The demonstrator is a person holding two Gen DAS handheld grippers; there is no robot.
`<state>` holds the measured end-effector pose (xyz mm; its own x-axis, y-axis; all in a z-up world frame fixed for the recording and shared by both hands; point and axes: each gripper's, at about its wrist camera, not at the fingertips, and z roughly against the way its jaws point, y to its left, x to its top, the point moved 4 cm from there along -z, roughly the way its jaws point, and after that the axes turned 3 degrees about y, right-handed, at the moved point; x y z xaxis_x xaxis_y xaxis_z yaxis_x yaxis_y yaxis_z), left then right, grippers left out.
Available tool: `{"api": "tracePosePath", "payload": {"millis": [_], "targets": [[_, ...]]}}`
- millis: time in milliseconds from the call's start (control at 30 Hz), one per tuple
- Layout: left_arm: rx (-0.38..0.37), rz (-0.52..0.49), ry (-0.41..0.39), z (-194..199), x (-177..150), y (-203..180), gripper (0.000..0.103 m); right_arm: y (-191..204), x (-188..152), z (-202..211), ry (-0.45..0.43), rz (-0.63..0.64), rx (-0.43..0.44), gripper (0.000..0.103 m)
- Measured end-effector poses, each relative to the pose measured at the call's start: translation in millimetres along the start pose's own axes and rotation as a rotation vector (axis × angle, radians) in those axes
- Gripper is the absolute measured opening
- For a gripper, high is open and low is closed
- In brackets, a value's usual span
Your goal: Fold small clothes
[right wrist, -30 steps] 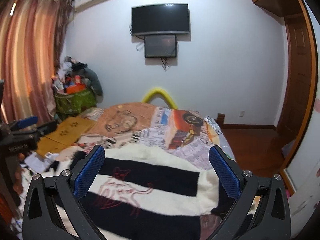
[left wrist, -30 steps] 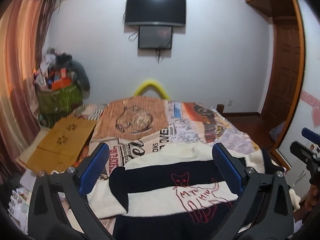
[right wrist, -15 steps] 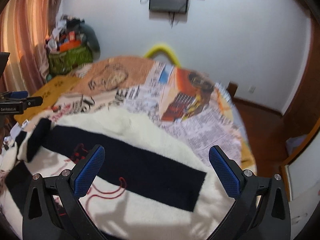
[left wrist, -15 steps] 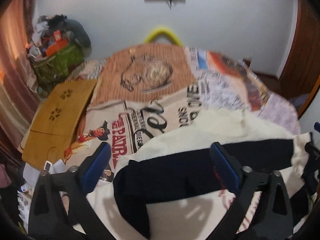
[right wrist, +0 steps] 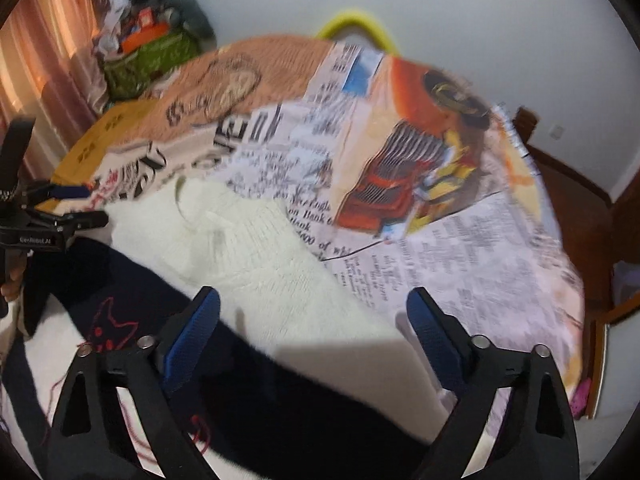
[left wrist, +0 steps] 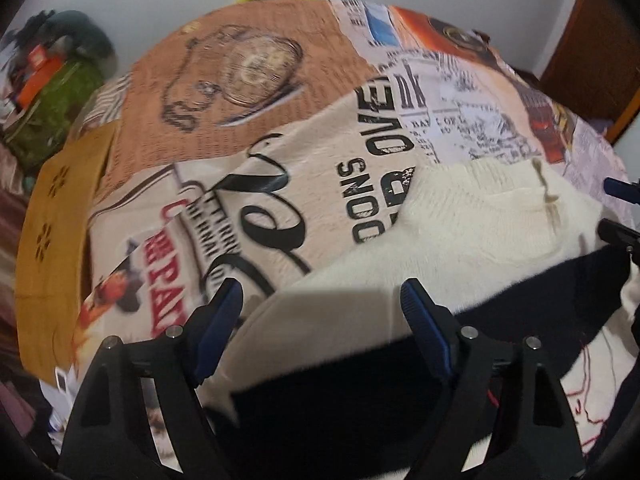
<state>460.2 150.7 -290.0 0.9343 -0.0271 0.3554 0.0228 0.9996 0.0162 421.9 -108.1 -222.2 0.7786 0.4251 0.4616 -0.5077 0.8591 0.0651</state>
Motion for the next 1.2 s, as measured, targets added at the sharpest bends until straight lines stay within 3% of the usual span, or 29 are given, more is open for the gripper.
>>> {"api": "tracePosePath", "payload": {"millis": [67,167,233,267,300,367,433,500,700,933,1067,1200], "targets": [[-0.007,-0.004,0.033,-15,6,-1,0.082,-2,-1,-19,0.063,0.006,0.015,0.077],[-0.054,0.02,0.044,-28,7,1,0.079,-4,-3,-26,0.071,0.013,0.061,0.078],[-0.126,0.069,0.056,-33,6,3,0.068,-1,-7,-24,0.068,0.045,0.078,0.074],[-0.179,0.1,0.069,-34,5,4,0.056,1,-10,-22,0.063,0.058,0.082,0.071],[-0.224,0.13,0.074,-35,3,5,0.05,2,-10,-22,0.062,0.067,0.086,0.065],[-0.245,0.153,0.072,-33,2,5,0.041,6,-12,-19,0.058,0.083,0.099,0.048],[-0.238,0.14,0.069,-29,0,0,0.029,10,-10,-17,0.062,0.075,0.134,0.021],[-0.215,0.115,0.072,-23,-4,-6,0.014,14,-6,-17,0.067,0.056,0.158,0.014],[-0.094,0.037,-0.002,3,-1,-17,0.011,19,0,-7,0.005,0.083,0.057,0.012],[-0.057,0.028,-0.105,28,42,-25,0.011,-2,35,6,-0.049,0.079,-0.029,0.012],[-0.037,0.067,-0.084,12,62,-20,0.011,-14,54,-5,-0.039,0.055,-0.048,0.012],[0.023,0.048,-0.08,-3,60,-17,0.017,-16,56,-24,0.0,0.036,-0.062,0.017]]}}
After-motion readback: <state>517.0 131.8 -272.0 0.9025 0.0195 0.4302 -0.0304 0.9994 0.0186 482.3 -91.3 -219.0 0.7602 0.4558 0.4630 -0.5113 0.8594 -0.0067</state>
